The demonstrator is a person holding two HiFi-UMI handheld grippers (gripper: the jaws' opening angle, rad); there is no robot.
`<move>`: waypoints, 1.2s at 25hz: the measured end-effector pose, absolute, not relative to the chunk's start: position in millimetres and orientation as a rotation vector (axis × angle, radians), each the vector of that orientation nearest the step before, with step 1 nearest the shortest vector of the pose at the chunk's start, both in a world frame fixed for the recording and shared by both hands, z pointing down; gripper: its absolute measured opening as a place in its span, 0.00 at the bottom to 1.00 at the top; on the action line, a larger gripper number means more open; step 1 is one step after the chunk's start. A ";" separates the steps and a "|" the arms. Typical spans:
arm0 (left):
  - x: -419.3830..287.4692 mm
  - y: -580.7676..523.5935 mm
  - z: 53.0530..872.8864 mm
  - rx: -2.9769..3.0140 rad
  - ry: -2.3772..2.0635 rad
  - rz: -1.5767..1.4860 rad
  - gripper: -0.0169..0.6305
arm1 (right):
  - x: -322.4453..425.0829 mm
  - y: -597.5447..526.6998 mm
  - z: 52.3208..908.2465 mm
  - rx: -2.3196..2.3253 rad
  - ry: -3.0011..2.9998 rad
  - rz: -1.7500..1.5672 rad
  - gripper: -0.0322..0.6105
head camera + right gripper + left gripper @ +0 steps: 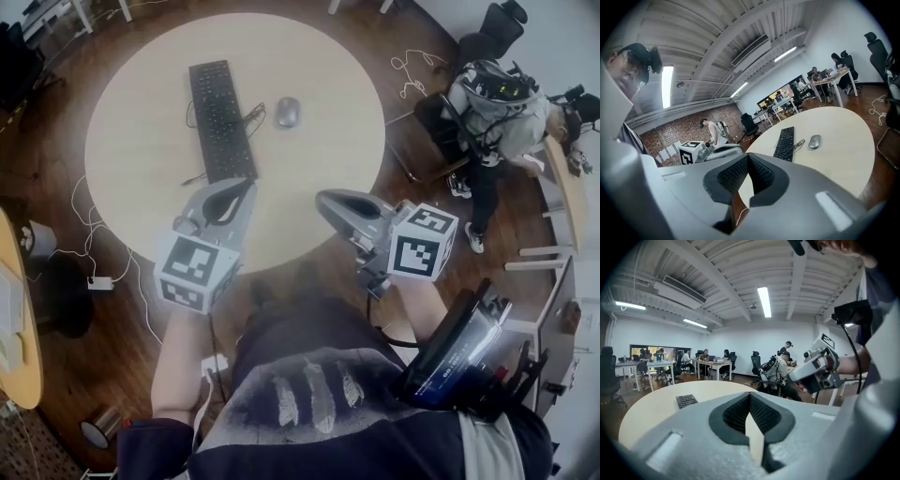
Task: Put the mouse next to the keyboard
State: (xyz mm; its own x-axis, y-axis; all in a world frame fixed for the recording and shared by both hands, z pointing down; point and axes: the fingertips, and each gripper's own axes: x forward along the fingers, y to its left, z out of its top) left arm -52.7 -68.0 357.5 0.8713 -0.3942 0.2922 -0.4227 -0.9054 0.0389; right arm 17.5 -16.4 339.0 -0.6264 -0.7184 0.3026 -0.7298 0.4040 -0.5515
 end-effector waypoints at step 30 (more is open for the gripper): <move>115.2 15.4 334.8 3.007 -0.499 0.459 0.02 | 182.0 53.8 325.7 1.488 -2.838 1.149 0.05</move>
